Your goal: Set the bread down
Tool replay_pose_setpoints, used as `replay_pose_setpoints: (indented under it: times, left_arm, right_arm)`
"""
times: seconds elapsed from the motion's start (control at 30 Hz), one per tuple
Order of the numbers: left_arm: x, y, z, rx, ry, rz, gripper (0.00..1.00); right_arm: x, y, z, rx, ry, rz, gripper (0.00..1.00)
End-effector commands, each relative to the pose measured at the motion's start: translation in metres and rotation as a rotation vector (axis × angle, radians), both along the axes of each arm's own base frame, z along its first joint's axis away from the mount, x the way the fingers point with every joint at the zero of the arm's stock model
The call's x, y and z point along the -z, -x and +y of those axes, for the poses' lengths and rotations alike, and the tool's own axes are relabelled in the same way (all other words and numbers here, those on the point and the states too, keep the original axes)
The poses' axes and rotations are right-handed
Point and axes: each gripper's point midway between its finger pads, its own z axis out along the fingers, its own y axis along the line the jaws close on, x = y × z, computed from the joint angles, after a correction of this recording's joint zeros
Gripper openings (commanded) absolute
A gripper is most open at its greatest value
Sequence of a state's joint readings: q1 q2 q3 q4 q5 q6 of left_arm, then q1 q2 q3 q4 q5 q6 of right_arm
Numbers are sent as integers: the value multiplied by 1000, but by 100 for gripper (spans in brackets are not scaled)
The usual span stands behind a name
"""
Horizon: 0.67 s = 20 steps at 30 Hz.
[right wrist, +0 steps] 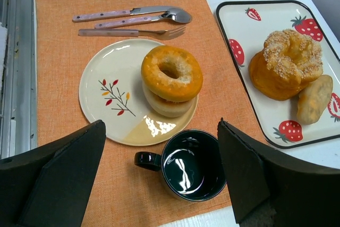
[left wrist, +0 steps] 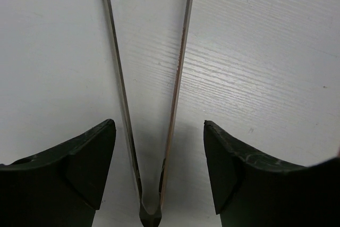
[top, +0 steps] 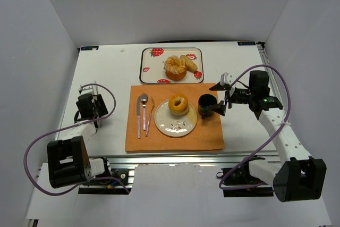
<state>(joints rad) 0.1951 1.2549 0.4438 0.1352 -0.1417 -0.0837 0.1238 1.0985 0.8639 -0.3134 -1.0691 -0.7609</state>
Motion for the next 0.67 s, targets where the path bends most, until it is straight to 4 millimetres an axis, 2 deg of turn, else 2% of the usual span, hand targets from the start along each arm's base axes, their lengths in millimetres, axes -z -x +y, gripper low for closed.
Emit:
replay_pose_setpoints:
  times: [0.0, 0.1, 0.13, 0.17, 0.2, 0.23, 0.27, 0.3, 0.33, 0.4, 0.43, 0.47, 0.5, 0.53, 0.57, 0.63]
  left_arm:
    - [-11, 2, 8, -49, -4, -32, 77]
    - [-32, -5, 10, -75, 12, -69, 77]
    - [-39, -8, 8, -75, 26, -83, 73]
    - [-47, -10, 5, -70, 45, -90, 66]
    - [-63, -19, -2, -53, 95, -117, 52]
    - [-71, -22, -6, -50, 121, -128, 13]
    - [-73, -21, -11, -48, 156, -107, 2]
    - [-91, -31, -22, -6, 214, -144, 0]
    - [-100, -34, -33, 37, 255, -158, 1]
    - [-119, -37, -52, 88, 338, -197, 18]
    - [-134, -39, -65, 144, 365, -225, 33]
    - [-144, -39, -82, 191, 374, -247, 69]
    - [-154, -38, -92, 217, 385, -273, 87]
    - [-172, -34, -103, 253, 381, -322, 98]
    - [-179, -31, -118, 295, 386, -337, 98]
    - [-192, -23, -129, 317, 423, -380, 98]
  right_arm:
    - [-19, -1, -1, -6, -6, -57, 89]
    - [-25, -8, -1, 39, -22, 15, 90]
    - [-30, -14, 0, 67, -35, 42, 89]
    - [-29, -26, -5, 192, -51, 159, 89]
    - [-35, -38, -4, 266, -62, 172, 89]
    - [-37, -62, -15, 452, -51, 211, 89]
    - [-39, -69, -18, 505, -36, 214, 89]
    - [-40, -73, -19, 541, -27, 228, 89]
    - [-39, -78, -21, 565, -21, 244, 89]
    - [-52, -84, -22, 593, -41, 236, 89]
    - [-53, -86, -20, 589, -46, 241, 89]
    - [-54, -88, -19, 596, -45, 243, 89]
    - [-59, -87, -9, 585, -41, 234, 90]
    - [-53, -91, -6, 594, -18, 243, 89]
    - [-48, -93, -6, 615, 0, 248, 89]
    - [-43, -95, 3, 582, 9, 272, 89]
